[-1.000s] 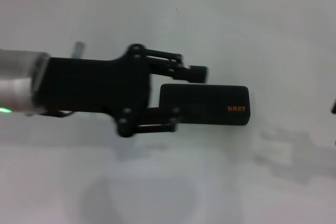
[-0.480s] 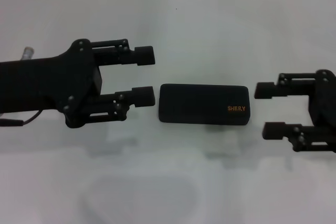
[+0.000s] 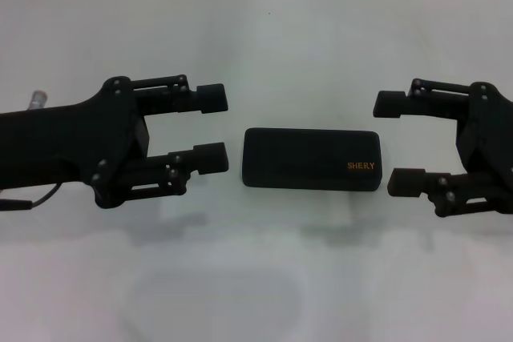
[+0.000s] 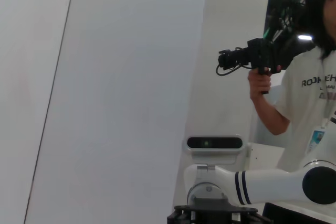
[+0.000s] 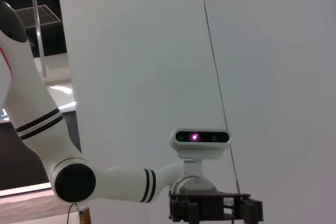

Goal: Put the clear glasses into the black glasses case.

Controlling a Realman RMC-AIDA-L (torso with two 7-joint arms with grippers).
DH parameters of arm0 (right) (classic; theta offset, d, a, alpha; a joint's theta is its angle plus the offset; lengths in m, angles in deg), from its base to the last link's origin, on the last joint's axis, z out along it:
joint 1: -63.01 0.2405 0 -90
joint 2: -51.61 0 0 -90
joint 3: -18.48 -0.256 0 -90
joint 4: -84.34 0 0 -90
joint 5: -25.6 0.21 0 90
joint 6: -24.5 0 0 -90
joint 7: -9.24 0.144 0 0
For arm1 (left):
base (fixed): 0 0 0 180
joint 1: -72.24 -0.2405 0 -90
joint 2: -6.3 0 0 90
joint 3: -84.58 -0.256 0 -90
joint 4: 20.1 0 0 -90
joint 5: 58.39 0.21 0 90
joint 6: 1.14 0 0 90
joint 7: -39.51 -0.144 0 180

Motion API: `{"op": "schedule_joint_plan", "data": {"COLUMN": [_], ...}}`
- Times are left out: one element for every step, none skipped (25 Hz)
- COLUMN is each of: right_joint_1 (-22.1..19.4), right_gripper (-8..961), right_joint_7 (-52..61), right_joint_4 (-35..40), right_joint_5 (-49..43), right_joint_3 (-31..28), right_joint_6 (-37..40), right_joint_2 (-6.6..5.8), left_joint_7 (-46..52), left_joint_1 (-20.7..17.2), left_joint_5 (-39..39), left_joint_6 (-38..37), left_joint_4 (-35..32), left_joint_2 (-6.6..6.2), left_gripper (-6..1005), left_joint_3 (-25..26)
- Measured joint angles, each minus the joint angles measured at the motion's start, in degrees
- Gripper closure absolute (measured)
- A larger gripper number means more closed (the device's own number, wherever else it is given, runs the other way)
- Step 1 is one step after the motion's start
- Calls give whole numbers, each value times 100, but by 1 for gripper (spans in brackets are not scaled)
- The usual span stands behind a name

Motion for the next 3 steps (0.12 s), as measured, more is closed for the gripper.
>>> {"op": "schedule_joint_plan", "data": {"right_joint_1": [1, 2, 2], "right_gripper": [234, 234, 234], "right_joint_7": [-2, -2, -2], "right_joint_4": [-2, -3, -3], "right_joint_5": [17, 18, 22], "right_joint_3": [47, 50, 60], "right_joint_6": [-4, -4, -4], "right_joint_2": [1, 1, 1], "left_joint_7": [-2, -4, -6], "left_joint_1": [-9, -19, -26], "left_joint_5": [0, 0, 0], "left_joint_6": [-1, -2, -4], "left_joint_4": [0, 1, 2], "left_joint_2": [0, -1, -1], "left_gripper": [377, 377, 377], "left_joint_3": [0, -1, -7]}}
